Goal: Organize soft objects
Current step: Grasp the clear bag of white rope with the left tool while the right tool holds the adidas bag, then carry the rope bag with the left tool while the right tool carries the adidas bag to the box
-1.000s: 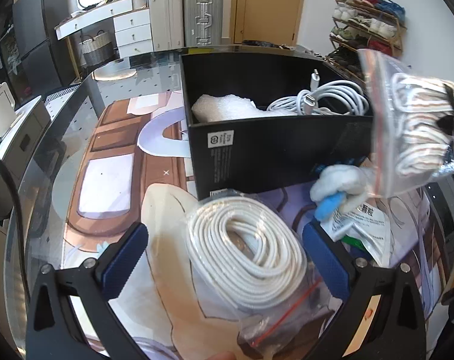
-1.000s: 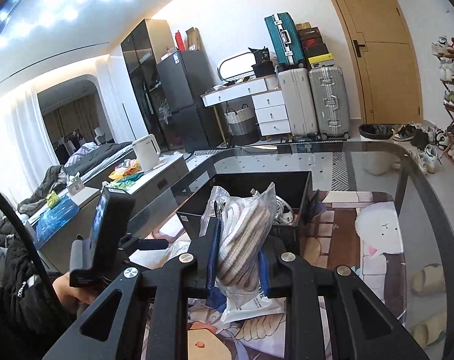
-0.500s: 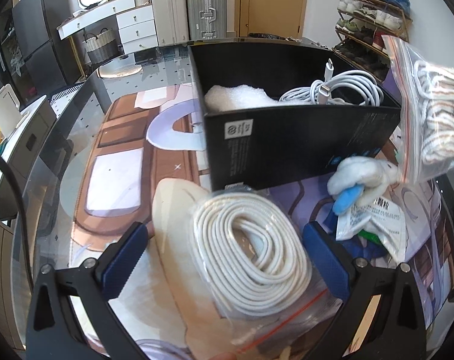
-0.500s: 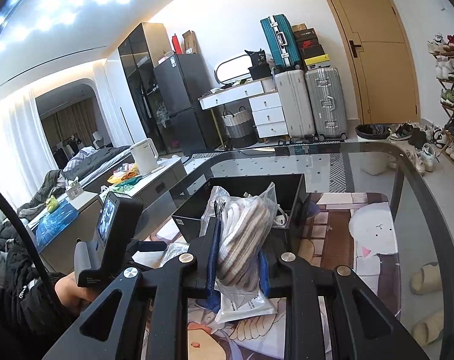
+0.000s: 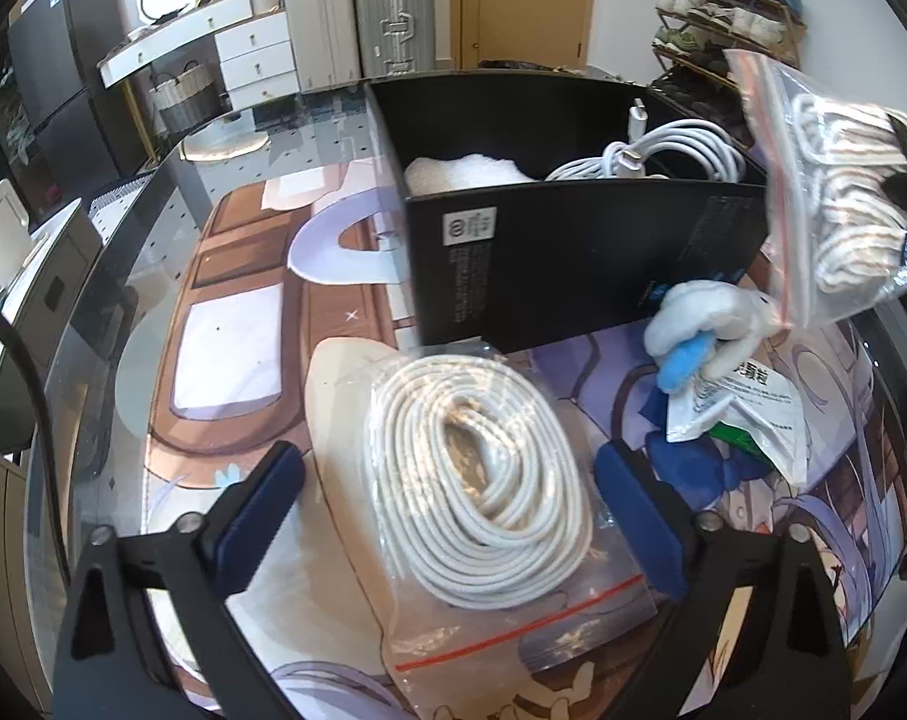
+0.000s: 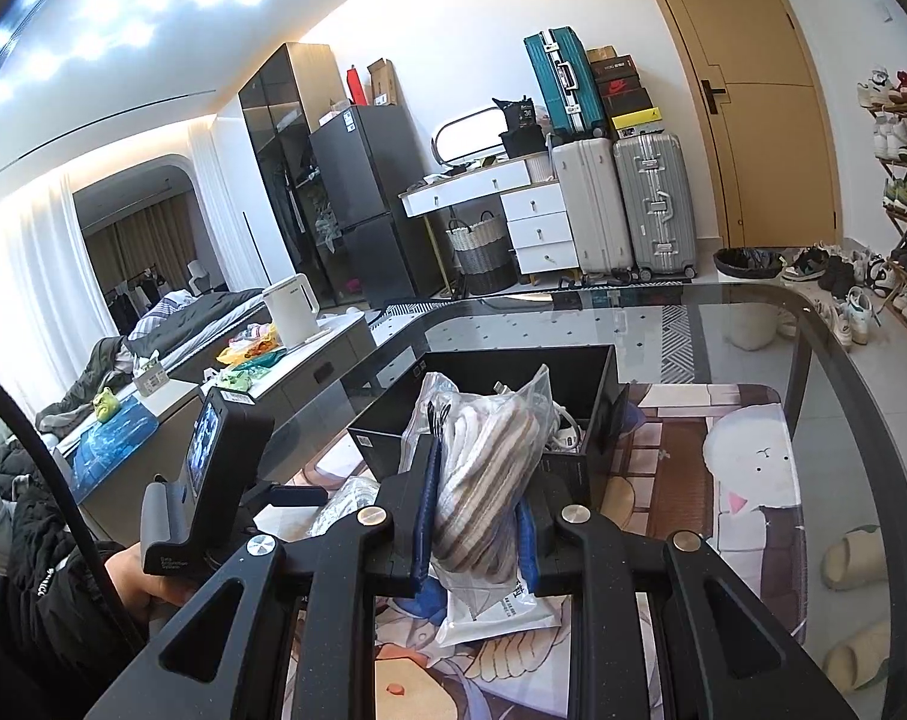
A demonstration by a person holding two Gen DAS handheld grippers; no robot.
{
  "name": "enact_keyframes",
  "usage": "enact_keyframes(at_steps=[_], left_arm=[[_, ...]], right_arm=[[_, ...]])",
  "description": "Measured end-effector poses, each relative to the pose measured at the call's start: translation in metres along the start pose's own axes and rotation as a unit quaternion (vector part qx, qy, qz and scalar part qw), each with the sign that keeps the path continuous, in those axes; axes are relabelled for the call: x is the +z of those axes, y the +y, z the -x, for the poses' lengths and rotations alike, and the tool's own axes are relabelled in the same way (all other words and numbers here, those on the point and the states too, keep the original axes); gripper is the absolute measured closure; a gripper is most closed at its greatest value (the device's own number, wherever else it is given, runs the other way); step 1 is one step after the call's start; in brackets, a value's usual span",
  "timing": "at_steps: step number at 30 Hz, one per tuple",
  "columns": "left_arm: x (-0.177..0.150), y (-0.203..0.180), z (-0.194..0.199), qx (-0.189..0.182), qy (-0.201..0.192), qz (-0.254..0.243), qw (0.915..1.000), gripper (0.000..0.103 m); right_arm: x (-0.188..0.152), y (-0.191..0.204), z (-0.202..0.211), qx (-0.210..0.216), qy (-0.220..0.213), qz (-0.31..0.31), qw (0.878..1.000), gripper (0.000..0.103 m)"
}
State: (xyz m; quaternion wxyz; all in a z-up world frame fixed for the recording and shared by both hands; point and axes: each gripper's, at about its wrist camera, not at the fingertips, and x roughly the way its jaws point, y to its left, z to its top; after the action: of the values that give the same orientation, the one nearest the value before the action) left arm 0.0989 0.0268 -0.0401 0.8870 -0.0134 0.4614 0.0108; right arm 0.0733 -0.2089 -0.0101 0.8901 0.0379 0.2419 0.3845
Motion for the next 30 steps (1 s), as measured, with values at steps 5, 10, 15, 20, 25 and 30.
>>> enact_keyframes(at_steps=[5, 10, 15, 20, 25, 30], left_arm=[[-0.002, -0.007, 0.009, -0.008, -0.012, -0.012, 0.9998, 0.038], [-0.005, -0.010, 0.014, -0.015, -0.021, -0.016, 0.9995, 0.055], [-0.007, -0.011, 0.019, -0.022, -0.028, -0.018, 0.9992, 0.063], [-0.009, -0.010, 0.023, -0.024, -0.032, -0.013, 0.9991, 0.066], [-0.011, -0.007, 0.034, -0.030, -0.045, -0.010, 0.9985, 0.066], [-0.010, -0.003, 0.053, -0.035, -0.066, -0.003, 0.9972, 0.066]], right_arm=[[0.000, 0.003, 0.000, 0.004, -0.001, 0.001, 1.000, 0.081], [-0.001, 0.007, -0.001, 0.007, 0.000, 0.002, 1.000, 0.081], [-0.001, 0.007, -0.002, 0.006, -0.001, 0.002, 1.000, 0.081], [0.000, 0.006, -0.001, 0.006, -0.002, -0.001, 1.000, 0.081], [0.002, 0.005, 0.001, 0.004, -0.007, 0.000, 1.000, 0.081], [0.002, 0.003, 0.003, 0.000, -0.012, -0.004, 1.000, 0.081]])
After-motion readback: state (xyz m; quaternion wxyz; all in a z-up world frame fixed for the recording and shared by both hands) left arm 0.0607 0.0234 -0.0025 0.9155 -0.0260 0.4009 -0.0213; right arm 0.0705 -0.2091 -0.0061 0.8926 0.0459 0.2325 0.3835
